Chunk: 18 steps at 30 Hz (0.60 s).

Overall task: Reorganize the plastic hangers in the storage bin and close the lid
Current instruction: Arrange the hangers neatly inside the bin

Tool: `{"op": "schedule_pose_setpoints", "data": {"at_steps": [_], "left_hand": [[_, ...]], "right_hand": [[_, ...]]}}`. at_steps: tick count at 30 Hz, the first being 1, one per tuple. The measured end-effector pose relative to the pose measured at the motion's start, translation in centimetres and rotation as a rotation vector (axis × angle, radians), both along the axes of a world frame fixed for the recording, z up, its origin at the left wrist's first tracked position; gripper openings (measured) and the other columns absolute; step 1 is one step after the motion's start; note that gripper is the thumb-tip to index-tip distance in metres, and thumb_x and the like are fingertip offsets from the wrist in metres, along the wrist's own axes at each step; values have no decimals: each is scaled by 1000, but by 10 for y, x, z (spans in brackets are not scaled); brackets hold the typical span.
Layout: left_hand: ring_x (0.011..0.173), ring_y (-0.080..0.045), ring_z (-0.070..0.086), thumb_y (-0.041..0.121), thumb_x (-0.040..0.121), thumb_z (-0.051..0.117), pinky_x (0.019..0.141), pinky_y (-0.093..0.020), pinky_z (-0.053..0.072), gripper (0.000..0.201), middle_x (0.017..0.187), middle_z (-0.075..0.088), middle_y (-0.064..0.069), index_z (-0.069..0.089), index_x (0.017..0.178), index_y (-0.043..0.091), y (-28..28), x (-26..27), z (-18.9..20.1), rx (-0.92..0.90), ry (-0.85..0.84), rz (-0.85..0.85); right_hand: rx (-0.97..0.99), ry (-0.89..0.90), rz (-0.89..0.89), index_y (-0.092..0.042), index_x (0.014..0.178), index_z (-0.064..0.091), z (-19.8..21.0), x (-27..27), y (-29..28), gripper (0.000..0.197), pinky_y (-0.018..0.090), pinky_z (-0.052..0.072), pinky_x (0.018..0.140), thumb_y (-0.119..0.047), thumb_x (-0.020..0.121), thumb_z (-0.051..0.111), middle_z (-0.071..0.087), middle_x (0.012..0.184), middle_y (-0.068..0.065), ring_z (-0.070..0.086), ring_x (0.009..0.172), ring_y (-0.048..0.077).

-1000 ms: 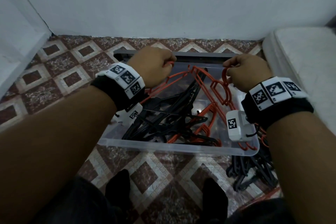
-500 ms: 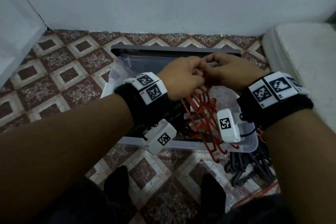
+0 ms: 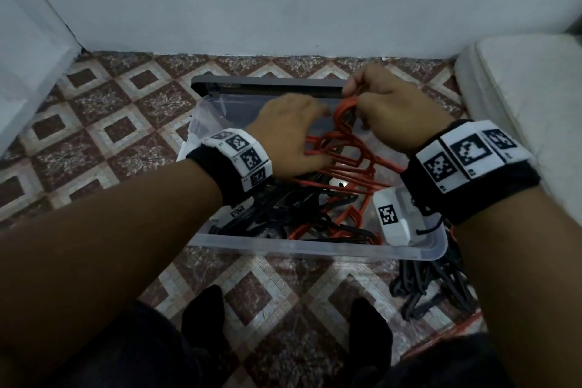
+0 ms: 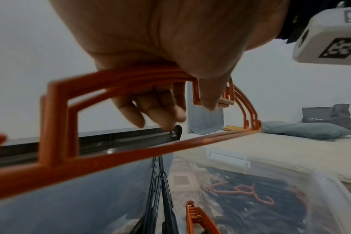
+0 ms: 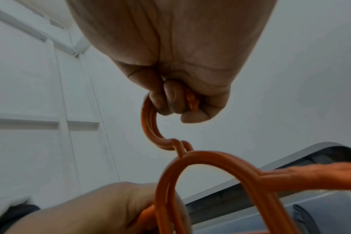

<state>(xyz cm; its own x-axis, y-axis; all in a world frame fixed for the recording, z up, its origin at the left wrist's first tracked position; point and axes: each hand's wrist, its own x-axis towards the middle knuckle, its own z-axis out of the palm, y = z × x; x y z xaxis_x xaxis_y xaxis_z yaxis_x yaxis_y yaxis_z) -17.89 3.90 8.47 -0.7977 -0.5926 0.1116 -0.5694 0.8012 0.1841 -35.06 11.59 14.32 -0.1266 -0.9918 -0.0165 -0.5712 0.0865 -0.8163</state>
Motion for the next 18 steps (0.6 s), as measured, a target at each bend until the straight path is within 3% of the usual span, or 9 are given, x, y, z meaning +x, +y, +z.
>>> {"op": "schedule_pose_setpoints", "data": {"at_steps": [2,4,6,9,12,15,18], "left_hand": [[96,-26,59,68,80,53,82,-38,48,51,100,62,1,50,111,27,-1,2,-7,4,-141,-17],[78,-24,60,58,87,55,63,-33,45,33,80,57,6,42,95,29,-3,2,-12,105,-152,8],[67,-19,56,52,90,57,55,-29,37,29,70,52,9,38,84,31,-4,2,-11,157,-106,-15],[59,-6,49,53,91,56,52,-26,32,28,65,50,9,45,74,34,-9,8,-7,261,-9,-78],[59,-11,51,56,94,49,54,-29,35,36,65,53,4,52,79,23,-14,13,-7,234,35,-64],[56,-12,51,62,92,45,52,-29,37,39,63,52,4,51,81,25,-18,17,-5,165,52,-45],[57,-9,51,66,91,41,52,-28,34,46,63,54,5,57,86,23,-19,19,-4,196,70,-37]], "right_hand": [[-73,-90,-28,-21,94,53,4,1,1,26,42,38,61,-7,77,39,50,76,13,42,65,24],[-115,-93,-35,-22,93,54,5,1,3,29,46,40,62,-11,72,38,48,75,14,40,66,25],[-129,-92,-25,-26,89,54,4,-2,4,29,45,39,63,-10,71,38,49,76,13,41,67,25],[-129,-93,-27,-28,84,54,3,-11,5,28,39,36,64,-8,70,38,51,77,12,41,68,26],[-149,-115,-65,-28,80,54,2,-20,7,29,29,37,64,-4,72,39,54,77,2,44,69,17],[-189,-158,-113,-27,79,55,1,-26,9,33,11,40,59,1,73,37,56,76,-2,52,63,1],[-202,-130,-139,-30,80,56,3,-26,9,34,14,42,60,-2,73,37,57,74,-4,54,66,4]]}}
